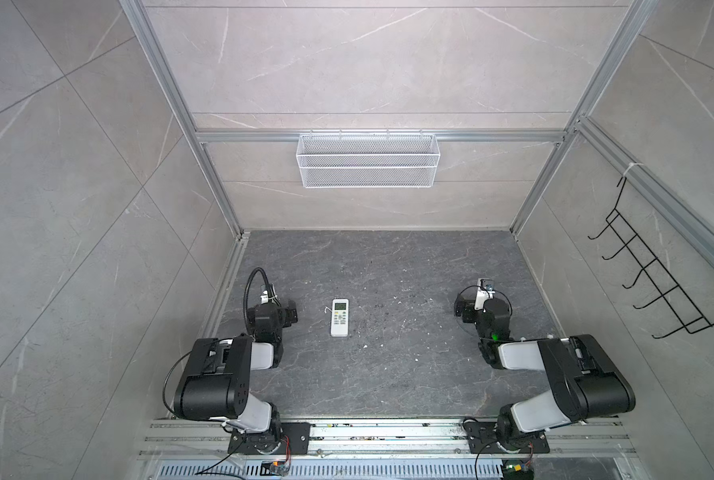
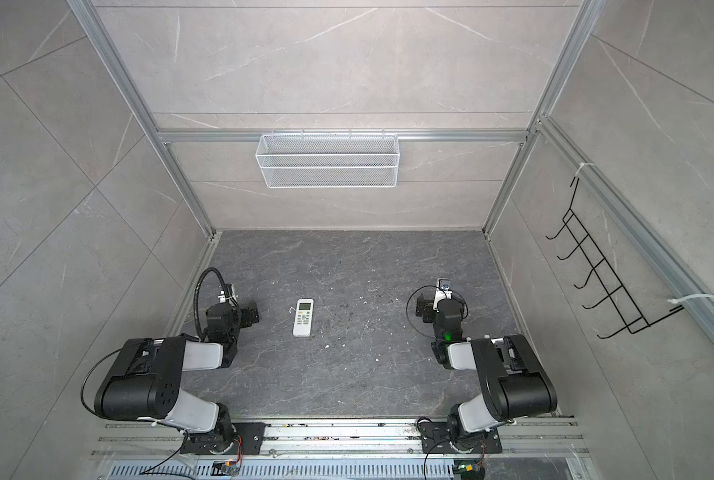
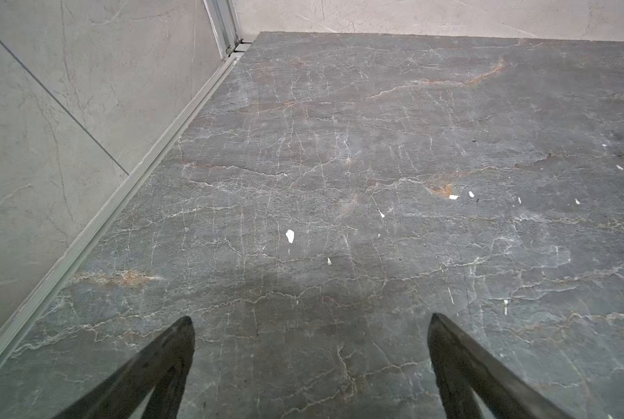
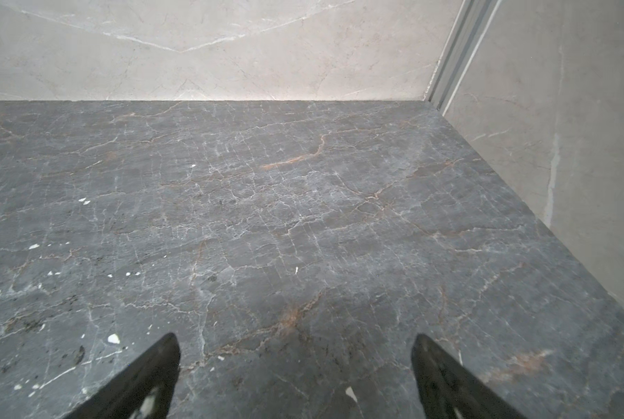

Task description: Load the batteries into the remote control

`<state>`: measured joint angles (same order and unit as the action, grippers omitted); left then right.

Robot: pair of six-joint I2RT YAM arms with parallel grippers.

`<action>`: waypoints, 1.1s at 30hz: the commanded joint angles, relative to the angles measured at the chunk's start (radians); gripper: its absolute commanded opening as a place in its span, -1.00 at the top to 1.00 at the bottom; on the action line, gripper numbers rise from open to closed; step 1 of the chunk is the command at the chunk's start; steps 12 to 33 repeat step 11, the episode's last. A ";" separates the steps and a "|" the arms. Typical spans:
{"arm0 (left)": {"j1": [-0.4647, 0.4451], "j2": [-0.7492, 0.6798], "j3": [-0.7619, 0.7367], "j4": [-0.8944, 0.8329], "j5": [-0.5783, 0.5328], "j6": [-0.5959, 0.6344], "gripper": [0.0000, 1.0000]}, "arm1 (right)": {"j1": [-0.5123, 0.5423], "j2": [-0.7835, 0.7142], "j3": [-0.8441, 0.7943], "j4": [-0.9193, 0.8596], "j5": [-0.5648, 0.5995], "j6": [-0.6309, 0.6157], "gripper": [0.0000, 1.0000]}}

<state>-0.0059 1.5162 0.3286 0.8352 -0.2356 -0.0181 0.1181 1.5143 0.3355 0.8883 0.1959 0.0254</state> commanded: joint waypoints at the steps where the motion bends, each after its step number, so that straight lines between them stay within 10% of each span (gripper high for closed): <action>1: 0.004 -0.010 0.013 0.059 -0.022 -0.002 -1.00 | 0.004 0.001 0.022 -0.012 -0.021 -0.019 -0.98; 33: 0.006 -0.009 0.016 0.054 -0.014 -0.003 -1.00 | 0.005 0.001 0.022 -0.013 -0.021 -0.018 -0.98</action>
